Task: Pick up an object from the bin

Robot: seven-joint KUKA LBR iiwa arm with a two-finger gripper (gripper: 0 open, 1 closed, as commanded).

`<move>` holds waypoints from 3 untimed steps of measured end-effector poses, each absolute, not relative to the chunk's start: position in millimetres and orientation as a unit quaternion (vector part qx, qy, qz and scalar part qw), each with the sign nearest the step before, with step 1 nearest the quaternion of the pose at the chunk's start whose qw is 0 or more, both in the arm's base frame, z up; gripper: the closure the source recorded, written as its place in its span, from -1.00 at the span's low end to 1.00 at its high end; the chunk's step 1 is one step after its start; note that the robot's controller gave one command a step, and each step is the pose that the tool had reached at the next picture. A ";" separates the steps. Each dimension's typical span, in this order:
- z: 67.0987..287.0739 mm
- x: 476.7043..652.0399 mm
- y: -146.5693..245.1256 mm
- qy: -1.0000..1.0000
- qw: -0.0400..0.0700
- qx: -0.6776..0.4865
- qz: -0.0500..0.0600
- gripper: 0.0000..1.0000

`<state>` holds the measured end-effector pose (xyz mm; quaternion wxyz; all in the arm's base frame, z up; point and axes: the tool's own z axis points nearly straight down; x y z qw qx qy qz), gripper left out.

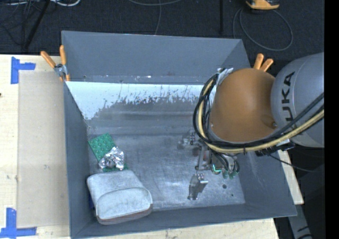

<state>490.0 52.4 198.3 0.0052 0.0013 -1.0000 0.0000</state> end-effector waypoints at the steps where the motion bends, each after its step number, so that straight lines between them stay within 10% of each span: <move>1: 122.6 497.3 -15.8 -1.000 0.004 0.006 0.000 -1.00; 2: 85.1 511.7 -109.9 -1.000 0.001 -0.003 0.001 -1.00; 3: 196.8 569.9 -122.3 -0.999 -0.006 -0.033 0.001 -1.00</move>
Offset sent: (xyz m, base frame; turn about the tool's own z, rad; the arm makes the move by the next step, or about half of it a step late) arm 0.0094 -0.0656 -0.0709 -0.0152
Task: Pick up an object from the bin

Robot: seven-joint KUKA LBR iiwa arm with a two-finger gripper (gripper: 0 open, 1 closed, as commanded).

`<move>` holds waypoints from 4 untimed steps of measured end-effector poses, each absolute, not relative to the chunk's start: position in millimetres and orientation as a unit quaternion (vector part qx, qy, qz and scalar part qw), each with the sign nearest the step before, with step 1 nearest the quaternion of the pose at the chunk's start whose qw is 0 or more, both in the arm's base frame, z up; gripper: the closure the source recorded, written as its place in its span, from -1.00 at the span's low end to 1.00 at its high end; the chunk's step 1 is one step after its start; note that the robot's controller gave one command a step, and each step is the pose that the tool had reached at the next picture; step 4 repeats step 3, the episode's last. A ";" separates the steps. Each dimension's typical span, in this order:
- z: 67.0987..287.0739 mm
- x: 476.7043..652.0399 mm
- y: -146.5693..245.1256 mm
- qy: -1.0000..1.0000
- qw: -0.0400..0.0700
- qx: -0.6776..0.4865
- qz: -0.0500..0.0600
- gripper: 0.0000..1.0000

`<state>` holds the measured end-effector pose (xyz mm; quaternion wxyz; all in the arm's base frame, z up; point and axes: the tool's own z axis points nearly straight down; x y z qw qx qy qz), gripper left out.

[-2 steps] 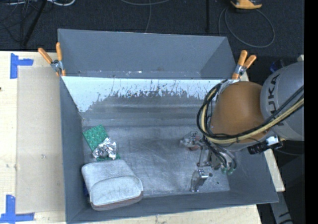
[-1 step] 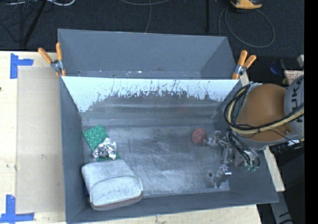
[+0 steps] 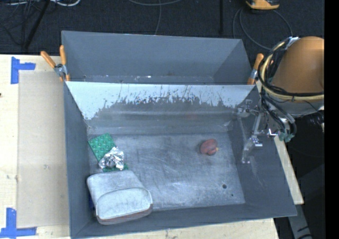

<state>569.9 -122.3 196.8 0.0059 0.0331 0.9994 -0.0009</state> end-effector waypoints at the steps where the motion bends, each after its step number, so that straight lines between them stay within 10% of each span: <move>1: 76.3 612.3 -99.2 0.993 -0.003 0.115 0.001 -1.00; 2: 81.0 613.5 -100.7 0.993 0.000 0.116 0.001 1.00; 3: 205.0 612.3 -89.7 0.998 0.004 0.055 0.000 1.00; 4: 205.0 612.3 -89.7 0.998 0.004 0.055 0.000 1.00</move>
Offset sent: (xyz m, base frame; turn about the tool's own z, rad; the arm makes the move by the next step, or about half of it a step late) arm 0.0433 0.0211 -0.1157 0.1663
